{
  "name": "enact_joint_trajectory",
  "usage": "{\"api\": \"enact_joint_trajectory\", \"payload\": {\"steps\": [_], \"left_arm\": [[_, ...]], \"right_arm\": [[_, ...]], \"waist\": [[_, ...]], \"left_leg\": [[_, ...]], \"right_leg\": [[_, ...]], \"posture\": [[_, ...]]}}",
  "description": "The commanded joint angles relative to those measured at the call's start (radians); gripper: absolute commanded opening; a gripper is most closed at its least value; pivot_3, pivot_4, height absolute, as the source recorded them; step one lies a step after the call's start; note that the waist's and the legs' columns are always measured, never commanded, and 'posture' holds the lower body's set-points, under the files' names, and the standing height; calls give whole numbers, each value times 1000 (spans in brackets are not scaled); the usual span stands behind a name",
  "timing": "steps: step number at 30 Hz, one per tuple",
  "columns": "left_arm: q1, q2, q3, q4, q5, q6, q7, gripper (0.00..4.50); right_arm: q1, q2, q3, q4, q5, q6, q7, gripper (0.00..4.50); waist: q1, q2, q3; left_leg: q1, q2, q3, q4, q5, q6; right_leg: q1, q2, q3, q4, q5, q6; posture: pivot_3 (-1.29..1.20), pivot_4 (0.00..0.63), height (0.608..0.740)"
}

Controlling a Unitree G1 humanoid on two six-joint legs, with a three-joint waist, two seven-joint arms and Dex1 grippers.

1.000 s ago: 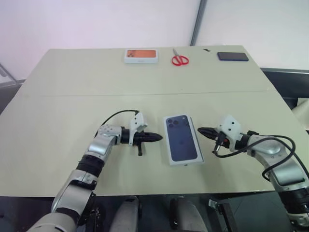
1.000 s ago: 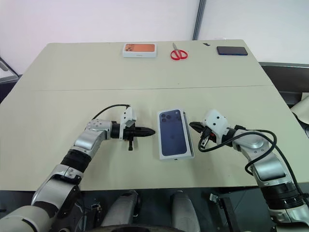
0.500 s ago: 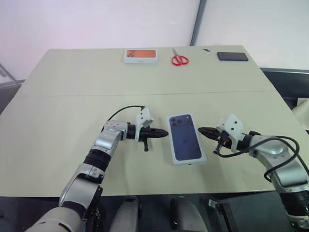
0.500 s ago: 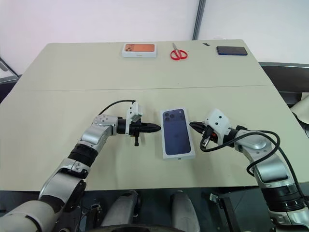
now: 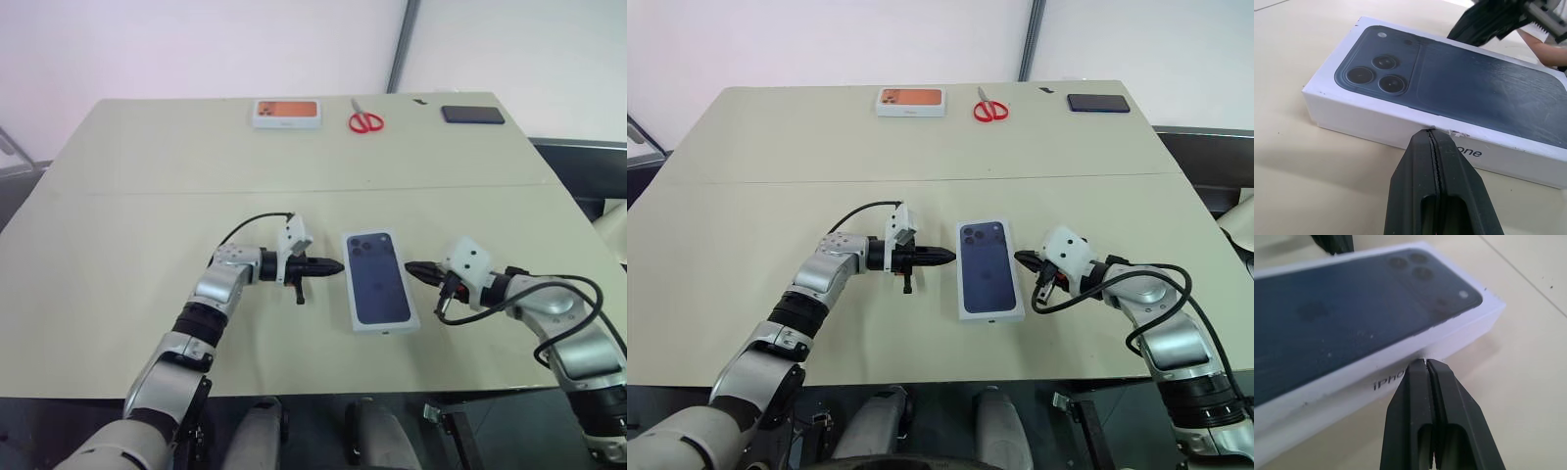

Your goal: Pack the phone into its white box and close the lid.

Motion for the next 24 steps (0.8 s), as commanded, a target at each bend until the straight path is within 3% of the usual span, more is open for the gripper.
{"api": "enact_joint_trajectory", "payload": {"steps": [1, 8, 24], "left_arm": [[-16, -8, 5, -64, -16, -13, -1, 0], [-21, 4, 58, -76, -63, 45, 6, 0], [-8, 21, 30, -52, -22, -16, 11, 0]], "right_arm": [[-19, -3, 30, -13, -35, -28, 8, 69], [-42, 0, 2, -5, -27, -14, 19, 69], [13, -52, -51, -48, 44, -18, 120, 69]], "waist": [[0, 0, 0], [-2, 0, 0], [-1, 0, 0]], "left_leg": [[0, 0, 0, 0, 0, 0], [0, 0, 0, 0, 0, 0], [0, 0, 0, 1, 0, 0]], "right_leg": [[0, 0, 0, 0, 0, 0], [0, 0, 0, 0, 0, 0], [0, 0, 0, 0, 0, 0]], "posture": [[0, 150, 740], [0, 150, 740], [0, 150, 740]]}}
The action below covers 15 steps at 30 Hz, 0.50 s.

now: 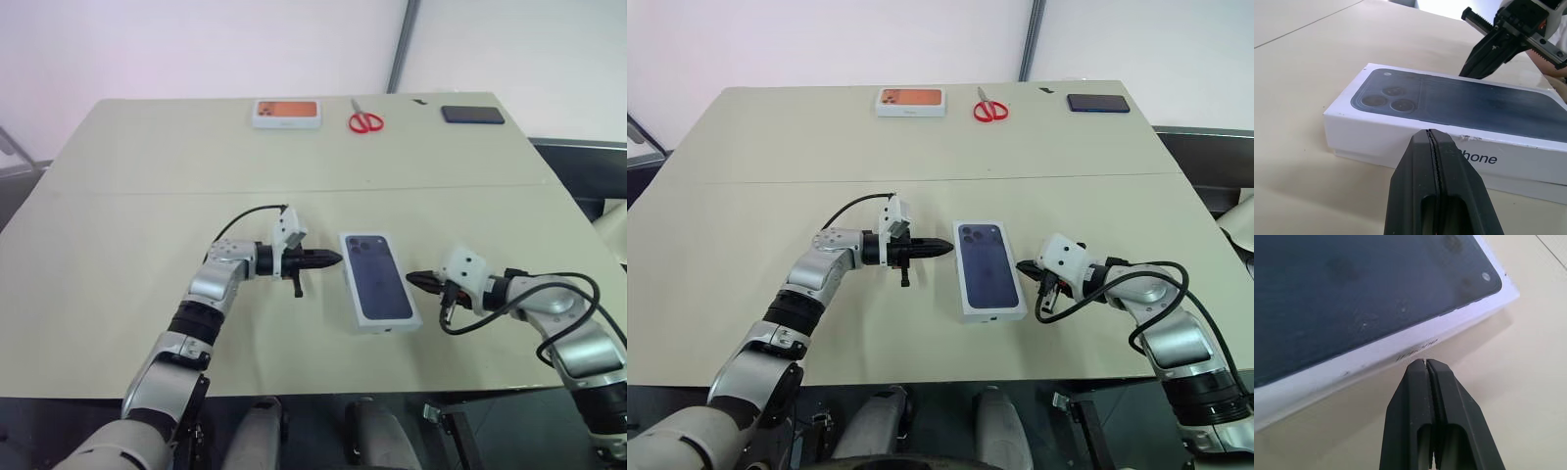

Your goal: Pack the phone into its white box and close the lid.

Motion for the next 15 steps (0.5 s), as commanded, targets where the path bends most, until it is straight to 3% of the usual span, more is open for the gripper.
{"api": "enact_joint_trajectory", "payload": {"steps": [1, 15], "left_arm": [[-8, -5, 6, -17, -10, -7, 4, 0], [-11, 2, 26, -34, -29, 16, 7, 0]], "right_arm": [[11, -15, -48, -67, 58, 5, 30, 69], [0, -33, -67, -24, 53, -20, 48, 69]], "waist": [[0, 0, 0], [0, 0, 0]], "left_leg": [[0, 0, 0, 0, 0, 0], [0, 0, 0, 1, 0, 0]], "right_leg": [[0, 0, 0, 0, 0, 0], [0, 0, 0, 0, 0, 0]], "posture": [[0, 150, 740], [0, 150, 740]]}}
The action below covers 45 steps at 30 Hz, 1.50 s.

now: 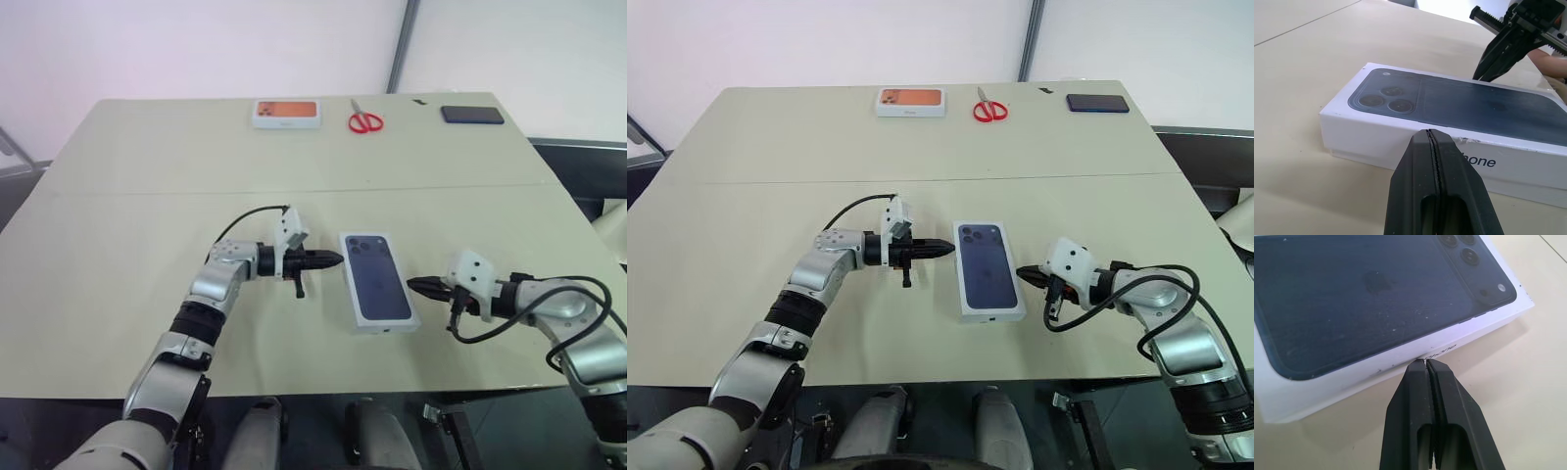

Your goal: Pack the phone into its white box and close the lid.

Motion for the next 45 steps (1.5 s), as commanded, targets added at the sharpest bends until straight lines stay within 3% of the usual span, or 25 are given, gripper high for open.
{"api": "enact_joint_trajectory", "payload": {"steps": [1, 8, 12, 22, 29, 35, 40, 45], "left_arm": [[-22, 4, 38, -33, -40, 21, 6, 0], [-100, -34, 107, -43, -119, 71, 37, 0], [-136, -90, 123, -15, -149, 111, 65, 0], [-58, -83, -62, 75, 27, 44, 35, 0], [-45, -61, -63, 74, 39, 48, 33, 0], [-111, -120, 29, 113, -1, -33, 134, 0], [-140, -144, 35, 182, 21, -49, 158, 0], [-116, -128, -8, 201, 72, -30, 160, 0]], "right_arm": [[-42, -15, -48, 3, 27, -5, 4, 69], [-142, 26, -72, 17, 88, 53, -15, 69], [-127, 50, -33, -49, 114, 101, -9, 69], [42, -31, 156, -107, -51, -20, 75, 69], [-28, 5, 128, -65, -45, -4, 33, 69], [-189, 92, 78, 40, -48, 6, -79, 69], [-242, 121, 148, 139, -170, -85, -153, 69], [-177, 120, 247, 142, -255, -134, -129, 69]], "waist": [[0, 0, 0], [0, 0, 0], [3, 0, 0], [-4, 0, -1], [-2, -2, -3], [1, -1, -2], [3, -2, -2], [-2, -2, -2]], "left_leg": [[0, 0, 0, 0, 0, 0], [0, 0, 0, 1, 0, 0], [0, 0, -1, 2, 0, 1], [3, 0, 0, 3, -2, 4], [5, 1, -1, 3, -3, 4], [2, 1, -1, 5, -3, 4], [0, -1, -1, 4, -3, 4], [1, -1, 0, 4, -3, 4]], "right_leg": [[0, 0, 0, 0, 0, 0], [0, 0, 0, 0, 0, 0], [1, 0, -2, 0, 0, 0], [4, 1, -1, 0, 0, 0], [8, 1, -1, -1, 0, 0], [4, 0, -1, 0, 0, 0], [3, 0, -1, -1, 0, 0], [3, 0, -1, 0, 0, 0]], "posture": [[0, 150, 740], [0, 150, 740], [0, 150, 740], [0, 150, 740], [0, 150, 740], [0, 150, 740], [0, 150, 740], [0, 150, 740]]}}
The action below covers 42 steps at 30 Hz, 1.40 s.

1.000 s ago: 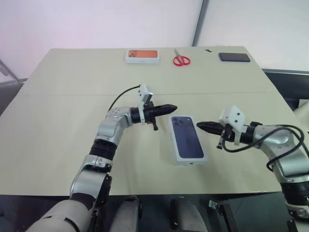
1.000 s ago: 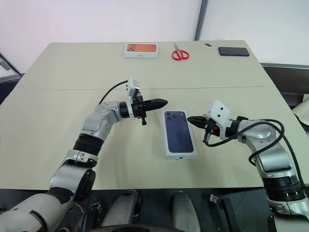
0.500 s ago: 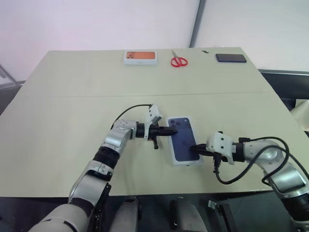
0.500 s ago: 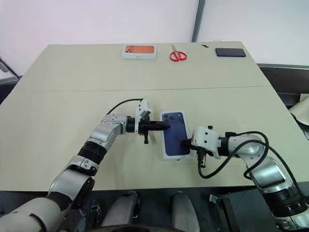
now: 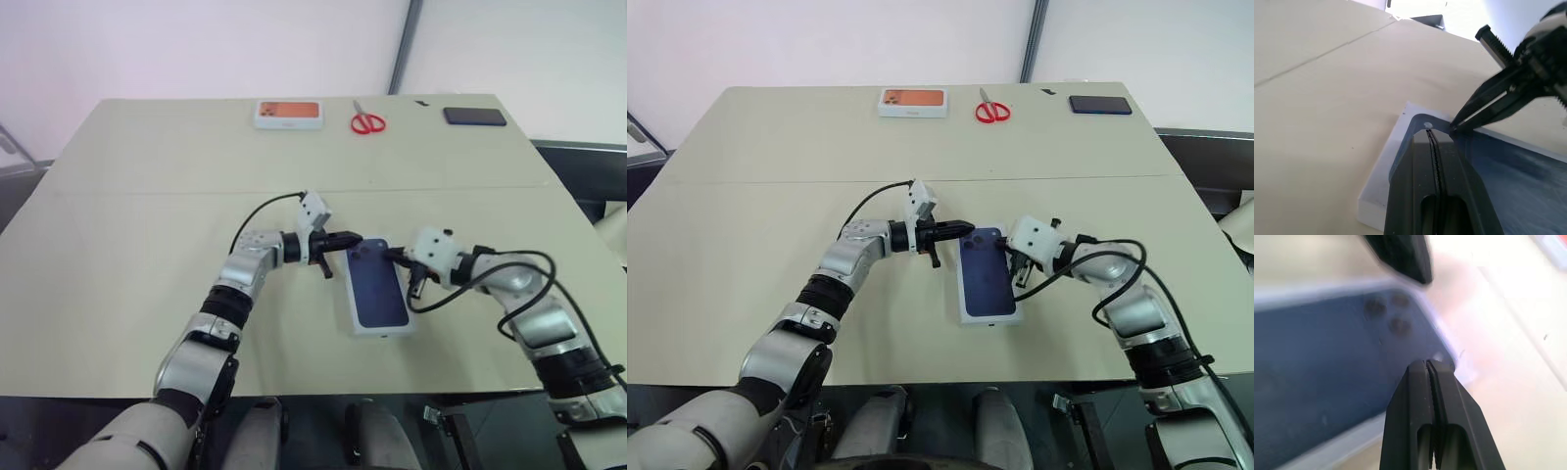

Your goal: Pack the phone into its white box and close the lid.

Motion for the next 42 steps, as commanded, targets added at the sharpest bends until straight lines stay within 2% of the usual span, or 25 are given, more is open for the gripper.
{"api": "enact_joint_trajectory", "payload": {"steps": [1, 3, 6, 9, 10, 12, 18, 19, 24, 31, 36, 42], "left_arm": [[15, 29, -49, 0, 61, -2, -13, 0], [21, 45, -55, 1, 61, 27, -29, 0], [-13, 43, 27, -2, -30, 145, -27, 0], [-27, 57, 74, -15, -44, 102, 5, 0], [-27, 64, 90, -26, -49, 86, 13, 537], [-14, 88, 119, -78, -73, 92, 7, 1249], [155, 259, 181, -376, -132, 160, -31, 4364], [191, 289, 196, -426, -148, 181, -32, 4500], [398, 427, 309, -656, -242, 288, -6, 4500], [687, 559, 474, -805, -244, 222, 32, 4500], [859, 583, 592, -841, -309, 215, 13, 4500], [927, 588, 599, -885, -314, 222, 47, 4500]], "right_arm": [[51, -16, 79, -10, -70, -39, 29, 69], [47, -2, 63, -5, -63, -27, 19, 69], [12, 39, 2, -15, 11, 40, 14, 69], [-13, 68, -43, -40, 99, 114, 39, 69], [-19, 75, -62, -49, 138, 148, 53, 276], [-31, 80, -96, -56, 186, 177, 61, 879], [28, 54, -183, -140, 276, 159, 88, 4037], [47, 47, -199, -158, 295, 166, 96, 4464], [145, -16, -266, -213, 332, 158, 124, 4464], [212, -90, -343, -203, 366, 167, 152, 4464], [272, -113, -385, -208, 376, 156, 162, 4464], [300, -137, -396, -185, 381, 150, 185, 4464]], "waist": [[-3, 0, 0], [-5, 0, -2], [-6, -1, -2], [-7, -1, -2], [-6, -1, -2], [-4, 0, -2], [-5, 1, -1], [-5, 1, -1], [-1, 1, 0], [1, 2, 0], [2, 2, 0], [10, 2, 0]], "left_leg": [[1, 0, 0, 0, 0, 0], [4, 1, 0, 0, 0, 0], [9, 1, 0, -2, -1, 1], [8, 1, 0, -1, -1, 1], [7, 1, -1, -1, -1, 1], [3, 1, -1, -1, -1, 1], [0, 2, -1, -1, -1, 1], [0, 2, -1, -1, -1, 1], [0, 4, -2, -1, -1, 1], [1, 3, -1, -2, -1, 1], [0, 3, 0, -3, -1, 1], [0, 3, 0, -2, -1, 1]], "right_leg": [[0, 1, 0, 0, 0, 0], [4, 1, 0, 0, 0, 0], [9, 1, 0, -1, 0, 0], [8, 1, 0, 0, 0, 0], [6, 1, 1, 0, 0, 0], [2, 1, 0, 0, 0, 0], [-2, 0, 3, 1, 0, 0], [-2, 0, 3, 1, 0, 0], [-1, -1, 3, 1, 0, 0], [-1, -4, 3, -1, 0, -1], [-1, -6, 3, -2, -2, -4], [-1, -9, 2, -3, -3, -5]], "posture": [[0, 150, 740], [0, 150, 740], [0, 150, 740], [0, 150, 740], [0, 150, 740], [0, 150, 740], [0, 150, 740], [0, 150, 740], [0, 150, 740], [0, 150, 740], [0, 150, 740], [0, 150, 740]]}}
